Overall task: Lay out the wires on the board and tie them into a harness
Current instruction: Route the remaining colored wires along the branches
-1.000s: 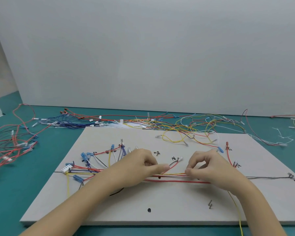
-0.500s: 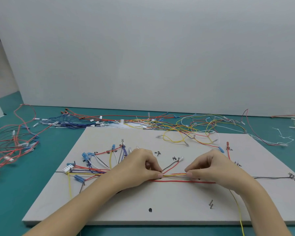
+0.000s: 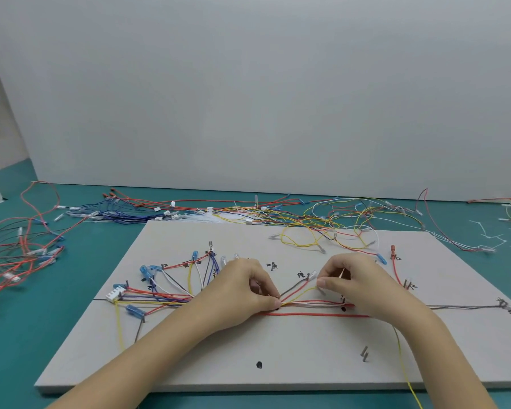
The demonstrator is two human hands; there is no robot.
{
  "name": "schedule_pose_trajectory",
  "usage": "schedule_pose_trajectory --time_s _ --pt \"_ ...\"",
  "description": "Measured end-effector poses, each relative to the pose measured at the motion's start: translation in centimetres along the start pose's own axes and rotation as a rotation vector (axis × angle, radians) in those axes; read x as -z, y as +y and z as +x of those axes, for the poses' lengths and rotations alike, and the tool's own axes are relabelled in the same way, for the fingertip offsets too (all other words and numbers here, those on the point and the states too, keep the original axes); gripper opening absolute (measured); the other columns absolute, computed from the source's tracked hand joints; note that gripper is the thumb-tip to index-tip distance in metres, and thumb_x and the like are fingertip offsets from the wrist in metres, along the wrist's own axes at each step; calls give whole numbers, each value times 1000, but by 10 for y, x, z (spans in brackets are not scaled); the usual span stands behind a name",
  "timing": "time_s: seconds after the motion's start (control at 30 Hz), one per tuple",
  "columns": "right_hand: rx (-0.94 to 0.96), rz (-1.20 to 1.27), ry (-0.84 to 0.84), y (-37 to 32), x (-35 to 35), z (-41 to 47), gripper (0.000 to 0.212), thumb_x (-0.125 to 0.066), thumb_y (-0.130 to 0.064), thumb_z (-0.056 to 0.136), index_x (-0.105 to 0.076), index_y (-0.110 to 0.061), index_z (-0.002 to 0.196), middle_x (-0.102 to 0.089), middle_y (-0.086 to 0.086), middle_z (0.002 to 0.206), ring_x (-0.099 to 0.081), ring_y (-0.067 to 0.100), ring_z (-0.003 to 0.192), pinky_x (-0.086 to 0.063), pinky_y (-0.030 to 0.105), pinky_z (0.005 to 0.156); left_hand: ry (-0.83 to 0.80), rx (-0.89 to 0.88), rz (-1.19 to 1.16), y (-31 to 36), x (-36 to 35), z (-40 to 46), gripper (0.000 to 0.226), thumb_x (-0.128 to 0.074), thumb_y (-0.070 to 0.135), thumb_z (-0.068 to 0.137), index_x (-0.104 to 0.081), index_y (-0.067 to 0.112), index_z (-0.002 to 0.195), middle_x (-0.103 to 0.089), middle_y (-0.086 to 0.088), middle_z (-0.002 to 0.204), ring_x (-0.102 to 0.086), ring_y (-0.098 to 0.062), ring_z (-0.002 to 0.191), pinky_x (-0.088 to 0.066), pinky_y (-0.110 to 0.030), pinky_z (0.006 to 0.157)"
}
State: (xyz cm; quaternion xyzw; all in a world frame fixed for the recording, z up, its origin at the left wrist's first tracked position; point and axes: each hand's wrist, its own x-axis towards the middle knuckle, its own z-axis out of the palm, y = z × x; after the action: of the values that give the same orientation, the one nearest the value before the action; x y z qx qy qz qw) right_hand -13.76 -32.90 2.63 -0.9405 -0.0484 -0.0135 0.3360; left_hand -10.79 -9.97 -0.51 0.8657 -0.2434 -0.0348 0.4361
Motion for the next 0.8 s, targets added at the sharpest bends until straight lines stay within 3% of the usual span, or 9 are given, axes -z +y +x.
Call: schedule_pose_trajectory --time_s 0.2,0.37,0.47,0.53,0.63,0.73,0.8 --pt "-183 180 65 -2 4 7 16 -84 -22 71 -73 -12 64 -61 -6 49 -43 3 38 -33 14 38 2 -59 60 2 -1 -1 7 -80 21 75 -76 24 71 -64 12 78 -59 -3 73 -41 -11 64" --pt "-189 -13 -26 -13 3 21 22 -73 -17 83 -69 -23 62 -65 -4 64 -57 12 64 -45 26 61 0 -52 40 2 0 -2 7 -80 20 75 -76 24 70 -64 13 77 -58 -9 72 -43 -16 63" --pt "-200 -75 -32 -23 0 34 21 -73 -17 83 -69 -22 63 -66 -5 67 -56 9 65 -41 24 57 1 -43 31 1 0 -1 7 -81 21 75 -76 25 70 -63 12 79 -59 -11 75 -42 -13 62" --pt "-228 -110 -56 -31 -3 45 11 -76 -20 81 -73 -14 72 -71 3 78 -61 16 74 -48 27 65 3 -38 25 1 0 -1 7 -81 21 74 -77 25 71 -63 10 80 -59 -11 75 -41 -12 62" --pt "-266 -185 -79 -41 -8 59 28 -79 -26 77 -71 -5 93 -70 9 91 -64 26 92 -49 31 78 2 -27 2 1 0 -1 7 -82 21 74 -77 25 71 -63 8 82 -61 -13 74 -41 -11 62" --pt "-278 -264 -110 -49 -14 71 35 -79 -29 78 -65 -5 99 -63 8 90 -60 27 92 -46 29 74 -4 -21 -1 1 1 -2 6 -81 21 76 -78 26 72 -63 8 84 -61 -15 75 -42 -14 64" --pt "-278 -302 -135 -54 -20 77 28 -78 -29 78 -60 -9 87 -57 5 81 -55 26 84 -42 27 65 -7 -24 7 1 2 -2 7 -79 23 78 -78 27 73 -62 9 85 -61 -13 76 -41 -12 64"
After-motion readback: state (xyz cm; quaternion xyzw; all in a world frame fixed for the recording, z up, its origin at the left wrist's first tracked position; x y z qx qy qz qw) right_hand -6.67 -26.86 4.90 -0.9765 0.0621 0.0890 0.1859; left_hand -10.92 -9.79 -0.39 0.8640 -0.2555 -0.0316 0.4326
